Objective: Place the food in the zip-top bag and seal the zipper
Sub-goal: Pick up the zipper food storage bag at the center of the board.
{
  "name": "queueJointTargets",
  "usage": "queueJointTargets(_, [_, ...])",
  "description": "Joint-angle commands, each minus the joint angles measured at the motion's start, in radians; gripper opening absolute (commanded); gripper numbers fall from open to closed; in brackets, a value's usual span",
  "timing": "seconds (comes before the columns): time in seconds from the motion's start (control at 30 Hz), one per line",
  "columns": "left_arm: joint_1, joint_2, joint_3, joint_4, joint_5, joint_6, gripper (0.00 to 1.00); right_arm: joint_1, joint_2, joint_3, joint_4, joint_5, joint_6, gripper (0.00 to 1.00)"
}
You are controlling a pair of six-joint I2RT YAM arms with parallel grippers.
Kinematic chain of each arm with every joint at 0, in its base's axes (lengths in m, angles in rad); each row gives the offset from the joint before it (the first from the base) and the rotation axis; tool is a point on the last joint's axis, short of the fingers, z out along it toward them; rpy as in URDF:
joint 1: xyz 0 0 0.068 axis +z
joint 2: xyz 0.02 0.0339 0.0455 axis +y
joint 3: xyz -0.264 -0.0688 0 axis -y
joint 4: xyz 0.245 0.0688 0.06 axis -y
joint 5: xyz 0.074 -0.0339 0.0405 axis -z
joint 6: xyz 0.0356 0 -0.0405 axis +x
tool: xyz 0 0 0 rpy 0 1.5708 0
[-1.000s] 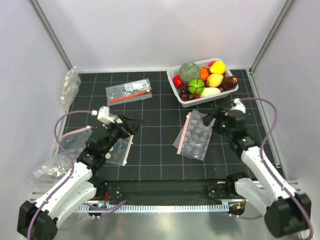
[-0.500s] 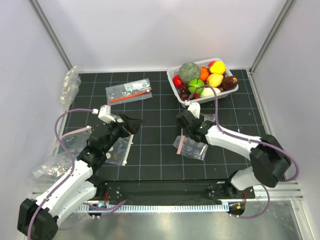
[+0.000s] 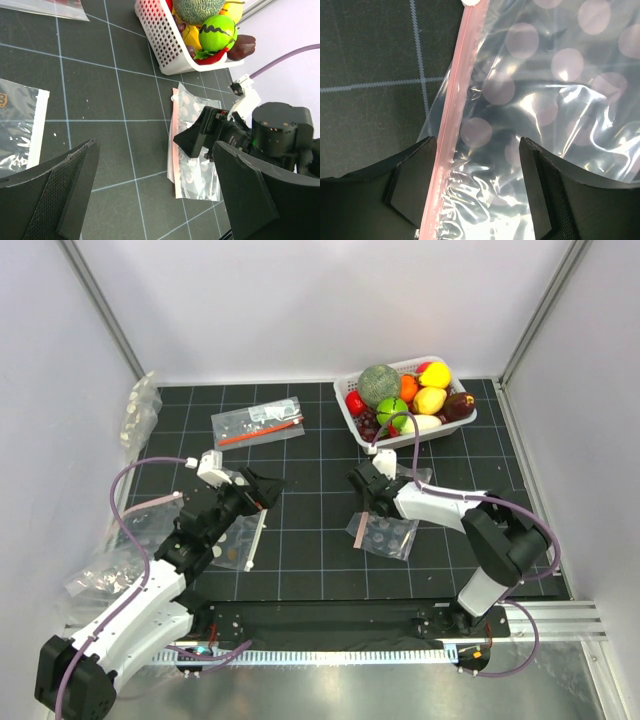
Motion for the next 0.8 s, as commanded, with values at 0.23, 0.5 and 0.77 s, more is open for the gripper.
queueJointTargets(0.23, [-0.004,-0.004,0.047,0.003,0.009,0.006,1.0,-0.026,0.073,-0.003,0.058,0.002,0.1,0.69])
queueJointTargets(0.5, [-0.004,0.011,0.048,0.004,0.011,0.002,1.0,-0.047,0.015,-0.053,0.107,-0.007,0.108,0.11])
queueJointTargets(0.77, [-0.039,0.099,0.08,0.018,0.046,0.031,1.0,-0.036,-0.195,-0.136,0.195,-0.062,0.022,0.01])
